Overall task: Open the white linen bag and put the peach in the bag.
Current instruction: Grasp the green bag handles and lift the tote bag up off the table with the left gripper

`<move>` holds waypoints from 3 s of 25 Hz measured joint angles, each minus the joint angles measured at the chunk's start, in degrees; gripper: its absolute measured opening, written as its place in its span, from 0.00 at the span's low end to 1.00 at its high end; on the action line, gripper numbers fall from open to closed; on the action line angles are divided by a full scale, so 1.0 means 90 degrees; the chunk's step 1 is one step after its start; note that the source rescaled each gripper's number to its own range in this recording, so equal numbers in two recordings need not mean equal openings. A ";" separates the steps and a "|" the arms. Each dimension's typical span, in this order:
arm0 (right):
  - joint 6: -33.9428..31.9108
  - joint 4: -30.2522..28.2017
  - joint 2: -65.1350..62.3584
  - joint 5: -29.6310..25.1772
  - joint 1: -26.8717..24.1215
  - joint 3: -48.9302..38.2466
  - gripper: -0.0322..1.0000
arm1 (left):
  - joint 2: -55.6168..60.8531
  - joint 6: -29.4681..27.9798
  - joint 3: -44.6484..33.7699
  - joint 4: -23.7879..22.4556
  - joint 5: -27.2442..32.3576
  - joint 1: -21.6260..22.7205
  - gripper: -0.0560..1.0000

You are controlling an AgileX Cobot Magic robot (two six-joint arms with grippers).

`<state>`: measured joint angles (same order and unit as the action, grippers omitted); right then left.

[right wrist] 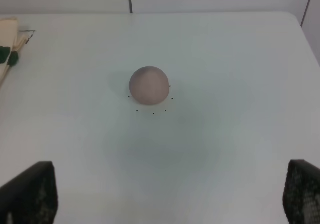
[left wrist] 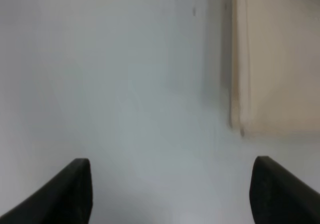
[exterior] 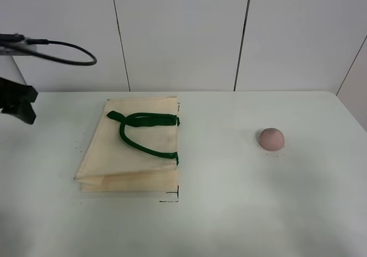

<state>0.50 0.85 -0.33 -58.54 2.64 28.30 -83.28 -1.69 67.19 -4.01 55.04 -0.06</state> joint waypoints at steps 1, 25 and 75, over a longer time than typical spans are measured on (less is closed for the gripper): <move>0.0000 0.0000 0.0000 0.0000 0.0000 0.0000 1.00 | -0.0409 -0.0059 0.0285 0.0026 0.0047 0.0000 1.00; 0.0000 0.0000 0.0000 0.0000 0.0000 0.0000 1.00 | -0.4781 -0.1259 0.4093 0.0276 0.0282 -0.1854 1.00; 0.0000 0.0000 0.0000 0.0000 0.0000 0.0000 1.00 | -0.4655 -0.1429 0.6717 0.0298 0.1464 -0.1854 0.05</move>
<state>0.50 0.85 -0.33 -58.54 2.64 28.30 -125.18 -14.55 127.64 -1.33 68.21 -16.74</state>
